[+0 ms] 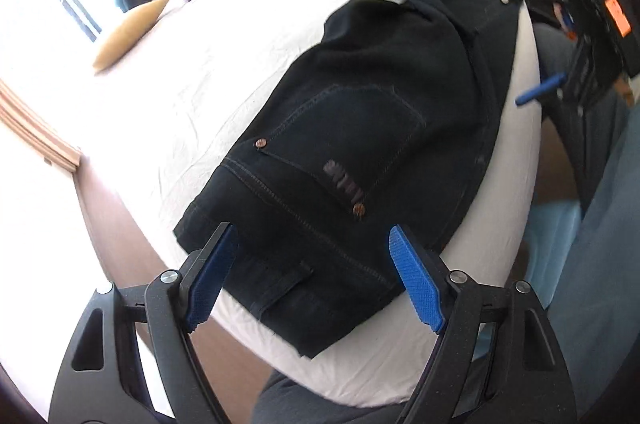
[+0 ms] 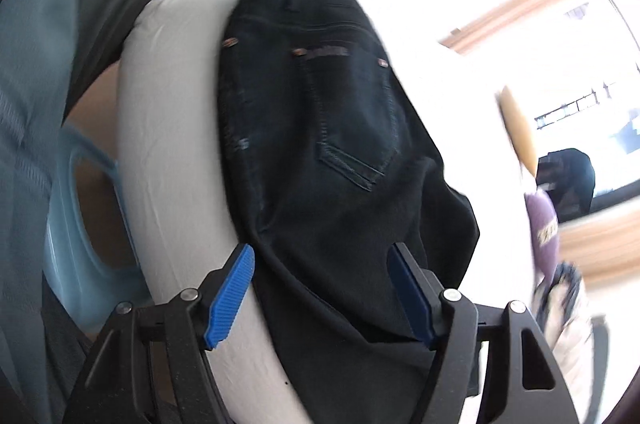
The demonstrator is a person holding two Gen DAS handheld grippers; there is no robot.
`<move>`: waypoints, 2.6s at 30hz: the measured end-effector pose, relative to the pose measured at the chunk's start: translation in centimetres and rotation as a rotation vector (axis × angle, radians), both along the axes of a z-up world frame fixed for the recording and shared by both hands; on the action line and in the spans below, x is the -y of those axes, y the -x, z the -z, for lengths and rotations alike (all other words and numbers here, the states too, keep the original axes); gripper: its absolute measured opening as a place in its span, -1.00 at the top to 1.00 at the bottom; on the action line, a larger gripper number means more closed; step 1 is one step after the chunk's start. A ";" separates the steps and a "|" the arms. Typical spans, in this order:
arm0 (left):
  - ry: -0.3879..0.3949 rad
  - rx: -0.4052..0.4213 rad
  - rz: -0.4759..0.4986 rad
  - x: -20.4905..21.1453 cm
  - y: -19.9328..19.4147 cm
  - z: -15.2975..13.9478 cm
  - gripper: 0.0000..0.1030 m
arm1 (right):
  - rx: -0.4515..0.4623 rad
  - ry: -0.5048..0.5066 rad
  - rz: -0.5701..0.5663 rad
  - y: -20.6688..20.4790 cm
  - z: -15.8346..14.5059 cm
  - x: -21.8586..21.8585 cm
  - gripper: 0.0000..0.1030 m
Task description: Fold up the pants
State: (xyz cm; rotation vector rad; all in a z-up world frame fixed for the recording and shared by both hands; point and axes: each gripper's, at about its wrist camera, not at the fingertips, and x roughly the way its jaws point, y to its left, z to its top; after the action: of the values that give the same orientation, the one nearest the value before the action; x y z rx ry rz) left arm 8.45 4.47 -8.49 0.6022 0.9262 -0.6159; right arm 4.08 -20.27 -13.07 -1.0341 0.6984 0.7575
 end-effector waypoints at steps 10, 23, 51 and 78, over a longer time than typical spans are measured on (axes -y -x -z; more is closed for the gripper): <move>0.094 -0.206 -0.232 4.4 -7.0 7.8 -0.53 | -0.331 -0.430 0.434 -7.3 2.0 0.9 -0.37; 0.196 -0.083 -0.213 10.4 -5.0 2.6 -0.52 | -0.315 -0.750 0.804 -8.5 -1.6 14.0 -0.41; 0.136 -0.153 -0.296 15.1 -7.7 10.3 -0.52 | -0.296 -0.477 1.395 -37.1 6.3 26.5 0.16; 0.141 -0.183 -0.411 15.8 -10.0 10.8 -0.95 | -0.164 -1.375 1.912 -1.8 7.8 47.5 0.92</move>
State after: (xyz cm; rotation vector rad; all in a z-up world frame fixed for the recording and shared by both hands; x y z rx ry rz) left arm 18.45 -11.37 -19.29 0.2191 1.1295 -0.3643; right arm 5.87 -67.74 -20.84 1.0450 0.7286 -0.4851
